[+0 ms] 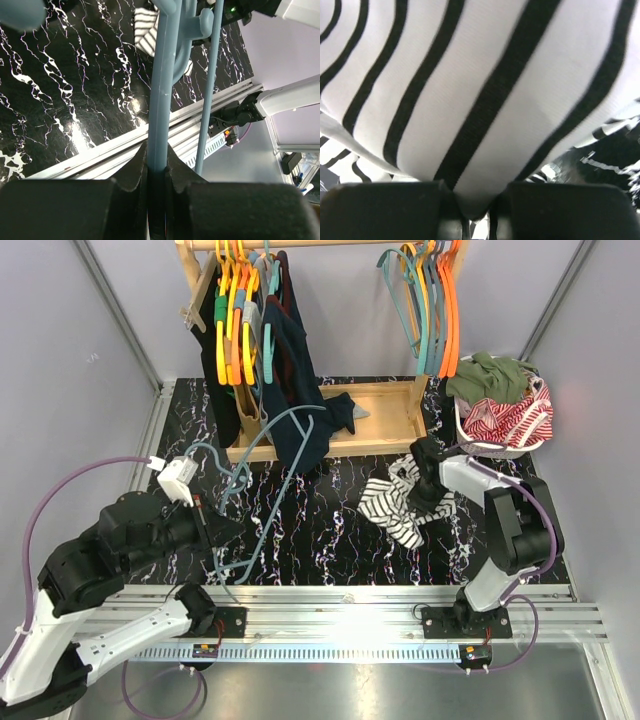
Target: Remove the tank top from the hanger
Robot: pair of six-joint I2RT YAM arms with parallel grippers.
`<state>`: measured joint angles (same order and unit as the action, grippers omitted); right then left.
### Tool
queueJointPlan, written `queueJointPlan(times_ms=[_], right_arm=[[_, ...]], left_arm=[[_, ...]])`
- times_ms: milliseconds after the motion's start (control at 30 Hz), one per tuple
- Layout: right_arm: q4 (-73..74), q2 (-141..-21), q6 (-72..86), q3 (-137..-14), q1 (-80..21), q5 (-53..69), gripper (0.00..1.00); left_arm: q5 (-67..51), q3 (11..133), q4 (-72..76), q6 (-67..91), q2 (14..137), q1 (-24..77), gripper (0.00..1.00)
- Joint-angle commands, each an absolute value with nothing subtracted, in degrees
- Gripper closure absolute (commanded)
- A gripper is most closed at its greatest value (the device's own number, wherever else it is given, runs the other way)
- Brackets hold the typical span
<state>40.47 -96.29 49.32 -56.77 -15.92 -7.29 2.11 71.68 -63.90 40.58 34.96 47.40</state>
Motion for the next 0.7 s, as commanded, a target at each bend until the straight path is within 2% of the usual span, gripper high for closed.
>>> queueJointPlan(times_ms=[0, 167, 200, 300, 400, 567, 667], right_arm=[[38.75, -97.39, 47.64, -56.95, -10.65, -10.28, 1.0], [43.32, -82.99, 44.3, -60.02, -2.65, -12.73, 1.0], [44.37, -79.14, 43.43, -63.25, -0.37, -13.27, 1.0], [46.66, -77.26, 39.21, -74.76, 5.86, -14.94, 1.0], [48.08, -80.49, 36.22, -88.79, 8.69, -16.43, 1.0], [47.73, -95.86, 36.3, -111.83, 12.92, -17.57, 1.0], [43.87, -106.84, 36.47, -120.37, 13.62, -17.49, 1.0]], left_arm=[[1.58, 70.93, -58.89, 40.87, 34.19, 47.37, 1.0], [0.62, 71.1, -57.92, 40.26, 34.89, 47.37, 1.0], [0.35, 71.1, -57.22, 39.91, 35.24, 47.37, 1.0], [0.35, 71.72, -56.43, 39.11, 36.47, 47.37, 1.0], [-1.04, 72.59, -55.9, 38.15, 38.4, 47.37, 1.0], [-1.05, 73.39, -53.1, 37.09, 41.3, 47.29, 1.0], [-1.93, 73.04, -51.16, 37.0, 42.8, 47.2, 1.0]])
